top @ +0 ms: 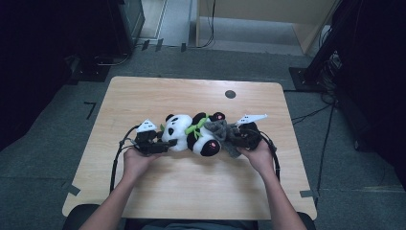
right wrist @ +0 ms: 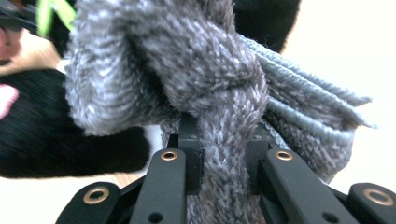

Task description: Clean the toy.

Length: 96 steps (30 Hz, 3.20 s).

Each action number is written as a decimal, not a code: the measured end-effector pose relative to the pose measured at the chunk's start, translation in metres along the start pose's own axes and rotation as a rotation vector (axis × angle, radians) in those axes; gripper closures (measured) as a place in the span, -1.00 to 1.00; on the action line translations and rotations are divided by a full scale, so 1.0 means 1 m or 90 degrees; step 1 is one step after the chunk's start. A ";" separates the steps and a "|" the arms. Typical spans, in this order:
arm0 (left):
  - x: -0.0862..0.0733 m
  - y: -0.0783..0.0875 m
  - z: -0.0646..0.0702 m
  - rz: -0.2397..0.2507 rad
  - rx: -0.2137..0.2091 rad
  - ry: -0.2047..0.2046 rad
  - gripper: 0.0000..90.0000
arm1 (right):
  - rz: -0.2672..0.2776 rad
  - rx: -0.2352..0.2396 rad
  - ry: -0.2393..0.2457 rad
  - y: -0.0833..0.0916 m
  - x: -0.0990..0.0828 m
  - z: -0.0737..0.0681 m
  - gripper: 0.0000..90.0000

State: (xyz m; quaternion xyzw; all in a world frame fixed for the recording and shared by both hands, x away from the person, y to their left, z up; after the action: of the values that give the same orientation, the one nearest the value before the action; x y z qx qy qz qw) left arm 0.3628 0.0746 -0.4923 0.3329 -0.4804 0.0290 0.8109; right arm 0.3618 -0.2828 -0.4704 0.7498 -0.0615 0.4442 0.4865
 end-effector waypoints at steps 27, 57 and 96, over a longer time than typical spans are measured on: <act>-0.007 0.001 0.005 0.018 0.016 -0.031 -0.17 | 0.079 -0.063 -0.079 0.037 0.042 0.019 0.74; -0.010 -0.001 0.003 0.039 0.017 -0.018 -0.15 | 0.049 -0.083 -0.037 0.003 0.053 0.011 0.78; -0.005 -0.001 0.001 0.022 0.011 -0.008 -0.15 | 0.084 -0.153 -0.070 0.024 0.042 0.021 0.78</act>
State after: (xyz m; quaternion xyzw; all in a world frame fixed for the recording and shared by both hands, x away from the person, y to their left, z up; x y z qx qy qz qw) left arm 0.3595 0.0747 -0.4964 0.3319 -0.4910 0.0454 0.8042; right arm 0.3870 -0.2976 -0.4270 0.7038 -0.1897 0.4232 0.5382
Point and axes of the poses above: each handheld gripper's, and its own axes: y roughly backward along the jaws, x roughly out of its top, z roughly to its right, the point moved 1 cm from there along -y, roughly forward along the jaws, and after that the axes turned 8 degrees about -x, right-handed, at the moved point
